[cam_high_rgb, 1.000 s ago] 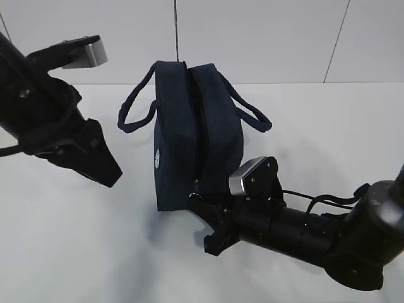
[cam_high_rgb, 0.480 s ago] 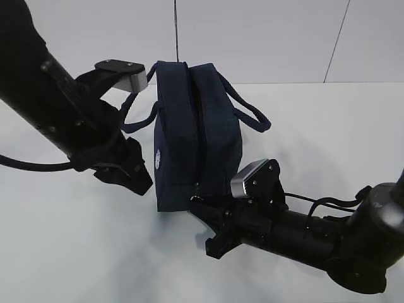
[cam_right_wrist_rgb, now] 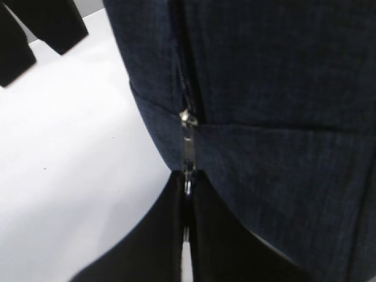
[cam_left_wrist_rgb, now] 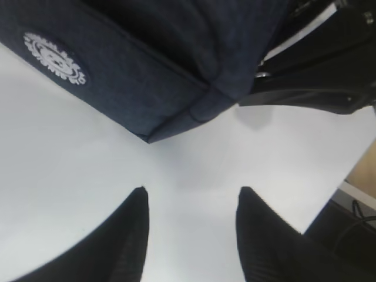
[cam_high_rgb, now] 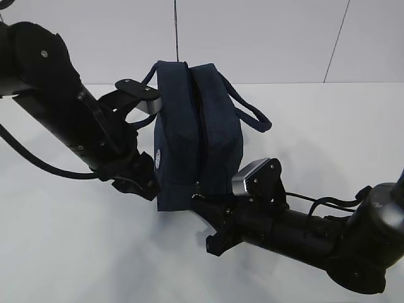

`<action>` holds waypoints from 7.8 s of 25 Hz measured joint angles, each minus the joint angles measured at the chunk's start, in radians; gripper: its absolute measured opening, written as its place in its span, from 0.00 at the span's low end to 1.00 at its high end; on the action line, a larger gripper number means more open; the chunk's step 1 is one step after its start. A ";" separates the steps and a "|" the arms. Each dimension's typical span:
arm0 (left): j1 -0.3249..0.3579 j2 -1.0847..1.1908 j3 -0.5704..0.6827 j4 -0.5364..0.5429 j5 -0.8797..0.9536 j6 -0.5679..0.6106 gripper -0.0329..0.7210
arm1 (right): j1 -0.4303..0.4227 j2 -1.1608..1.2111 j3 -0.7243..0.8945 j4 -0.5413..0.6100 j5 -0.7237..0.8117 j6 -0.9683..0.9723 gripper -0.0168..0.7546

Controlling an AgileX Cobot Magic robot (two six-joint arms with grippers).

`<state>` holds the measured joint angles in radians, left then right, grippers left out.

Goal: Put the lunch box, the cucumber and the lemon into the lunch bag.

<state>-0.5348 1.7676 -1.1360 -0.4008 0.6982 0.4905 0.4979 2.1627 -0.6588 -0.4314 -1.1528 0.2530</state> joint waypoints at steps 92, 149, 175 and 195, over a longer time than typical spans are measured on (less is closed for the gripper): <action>-0.002 0.135 0.000 -0.299 -0.221 0.284 0.03 | 0.000 -0.344 0.088 0.084 0.027 0.070 0.02; -0.002 0.135 0.000 -0.350 -0.259 0.301 0.03 | 0.000 -0.352 -0.280 0.246 0.438 0.063 0.02; -0.002 0.135 0.000 -0.350 -0.273 0.314 0.03 | 0.000 -0.306 -0.493 0.281 0.705 0.130 0.02; -0.044 0.135 0.000 -0.342 -0.299 0.321 0.03 | 0.000 -0.227 -0.697 0.301 0.862 0.130 0.02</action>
<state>-0.5788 1.9022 -1.1360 -0.7426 0.3995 0.8113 0.4979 1.9358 -1.3554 -0.1308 -0.2913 0.3830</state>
